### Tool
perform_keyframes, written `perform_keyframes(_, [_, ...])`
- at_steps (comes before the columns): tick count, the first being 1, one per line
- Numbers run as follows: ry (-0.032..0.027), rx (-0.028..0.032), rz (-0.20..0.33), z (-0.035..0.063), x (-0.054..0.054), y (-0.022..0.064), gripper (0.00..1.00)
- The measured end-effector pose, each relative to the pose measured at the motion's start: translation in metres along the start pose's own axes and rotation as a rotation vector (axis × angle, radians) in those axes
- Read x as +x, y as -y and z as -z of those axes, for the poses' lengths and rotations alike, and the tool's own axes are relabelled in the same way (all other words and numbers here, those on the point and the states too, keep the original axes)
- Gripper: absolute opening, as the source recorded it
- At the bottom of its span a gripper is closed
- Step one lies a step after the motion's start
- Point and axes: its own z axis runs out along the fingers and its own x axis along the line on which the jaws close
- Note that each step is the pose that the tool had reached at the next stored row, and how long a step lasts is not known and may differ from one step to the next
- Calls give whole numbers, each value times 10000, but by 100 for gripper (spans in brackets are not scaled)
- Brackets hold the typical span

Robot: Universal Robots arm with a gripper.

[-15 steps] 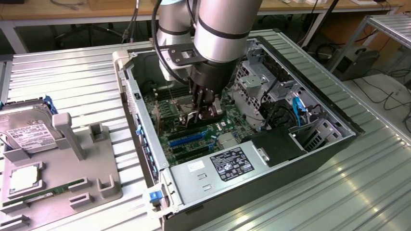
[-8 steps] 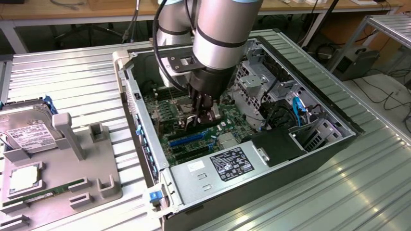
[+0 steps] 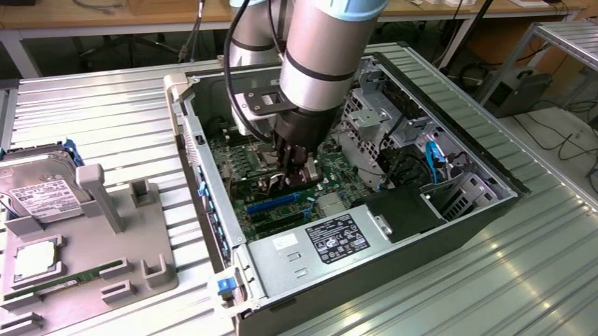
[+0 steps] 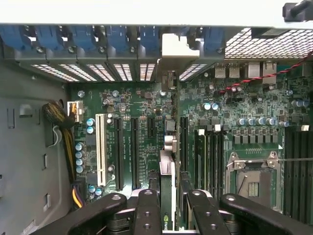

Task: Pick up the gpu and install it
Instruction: 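Insert the gpu into the slot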

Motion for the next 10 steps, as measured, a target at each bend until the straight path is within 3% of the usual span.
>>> perform_keyframes(4, [-1,-2,0,-32,2,1,26])
perform_keyframes(8, [0,0,-13,-190,1,4,26])
perform_keyframes(10, [-3,-1,-13,-207,3,-27,26])
